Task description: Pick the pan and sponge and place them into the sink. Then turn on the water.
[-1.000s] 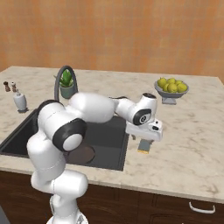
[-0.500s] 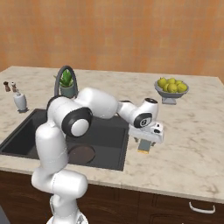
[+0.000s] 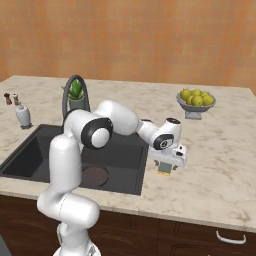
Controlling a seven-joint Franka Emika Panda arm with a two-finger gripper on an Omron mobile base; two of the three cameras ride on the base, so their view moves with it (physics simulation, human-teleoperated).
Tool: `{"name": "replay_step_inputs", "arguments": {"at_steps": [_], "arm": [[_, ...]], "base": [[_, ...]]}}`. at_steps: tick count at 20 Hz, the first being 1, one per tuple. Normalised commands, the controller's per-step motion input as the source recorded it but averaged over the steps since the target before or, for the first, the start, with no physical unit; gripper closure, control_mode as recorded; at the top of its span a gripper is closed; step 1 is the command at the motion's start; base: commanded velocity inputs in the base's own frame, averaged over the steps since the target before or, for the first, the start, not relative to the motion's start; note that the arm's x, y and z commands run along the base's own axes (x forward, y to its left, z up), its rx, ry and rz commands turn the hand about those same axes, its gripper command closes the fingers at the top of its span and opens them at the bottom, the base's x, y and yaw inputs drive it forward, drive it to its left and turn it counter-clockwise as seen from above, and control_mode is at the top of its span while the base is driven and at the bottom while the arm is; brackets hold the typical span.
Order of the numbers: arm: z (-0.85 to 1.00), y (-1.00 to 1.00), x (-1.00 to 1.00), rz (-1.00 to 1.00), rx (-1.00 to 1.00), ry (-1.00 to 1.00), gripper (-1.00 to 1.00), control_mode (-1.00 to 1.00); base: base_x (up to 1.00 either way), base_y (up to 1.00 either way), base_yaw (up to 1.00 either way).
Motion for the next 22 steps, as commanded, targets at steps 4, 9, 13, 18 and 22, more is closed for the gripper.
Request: {"name": "replay_step_inputs", "arguments": {"at_steps": [4,9,13,18,22], "arm": [[-0.3,-0.02,0.26,0.0,0.0,0.0,-1.0,-1.0],[-0.18,-0.01,0.07,0.0,0.0,0.01,1.0,-1.0],[-0.04,0.04,0.0,0.0,0.0,0.0,1.0,-1.0],[0.32,0.52,0.02,0.03,0.0,0.0,1.0,-1.0],[0.64,0.87,0.0,0.02,0.0,0.03,1.0,-1.0]], "base": [[0.0,0.0,0.0],[0.0,0.0,0.0],[0.0,0.0,0.0],[0.0,0.0,0.0],[0.0,0.0,0.0]]}}
